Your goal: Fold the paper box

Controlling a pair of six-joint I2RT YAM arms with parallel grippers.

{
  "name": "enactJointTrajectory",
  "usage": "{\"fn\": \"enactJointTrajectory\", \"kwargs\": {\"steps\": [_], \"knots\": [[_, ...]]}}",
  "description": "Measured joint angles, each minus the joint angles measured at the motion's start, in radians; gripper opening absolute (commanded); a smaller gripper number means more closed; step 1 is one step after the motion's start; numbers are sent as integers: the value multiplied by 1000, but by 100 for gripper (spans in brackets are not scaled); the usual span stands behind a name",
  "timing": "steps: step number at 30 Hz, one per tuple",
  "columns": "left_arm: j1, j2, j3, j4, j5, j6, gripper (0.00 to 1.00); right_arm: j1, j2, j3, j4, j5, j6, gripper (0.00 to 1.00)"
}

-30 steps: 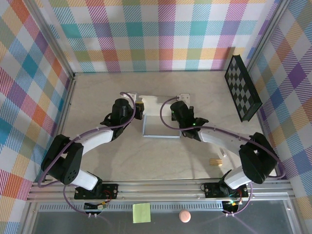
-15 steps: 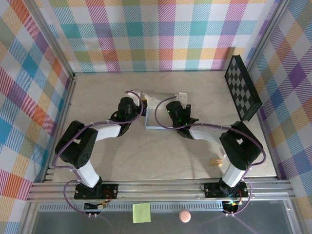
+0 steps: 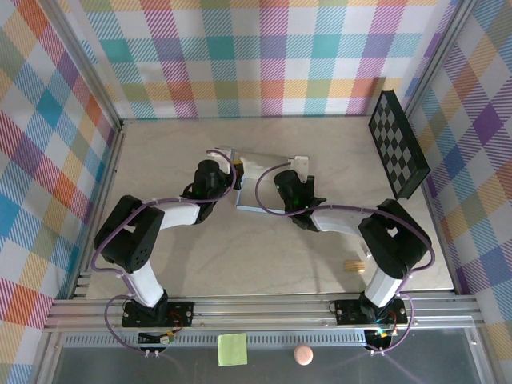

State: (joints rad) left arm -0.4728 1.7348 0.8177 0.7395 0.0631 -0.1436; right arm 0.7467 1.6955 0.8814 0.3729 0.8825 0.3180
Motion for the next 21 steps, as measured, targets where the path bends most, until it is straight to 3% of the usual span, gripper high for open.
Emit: {"fn": "enactJointTrajectory", "kwargs": {"steps": [21], "knots": [[-1,-7,-111,152,48,-89,6,0,-50,-103,87,-47,-13,0]]}}
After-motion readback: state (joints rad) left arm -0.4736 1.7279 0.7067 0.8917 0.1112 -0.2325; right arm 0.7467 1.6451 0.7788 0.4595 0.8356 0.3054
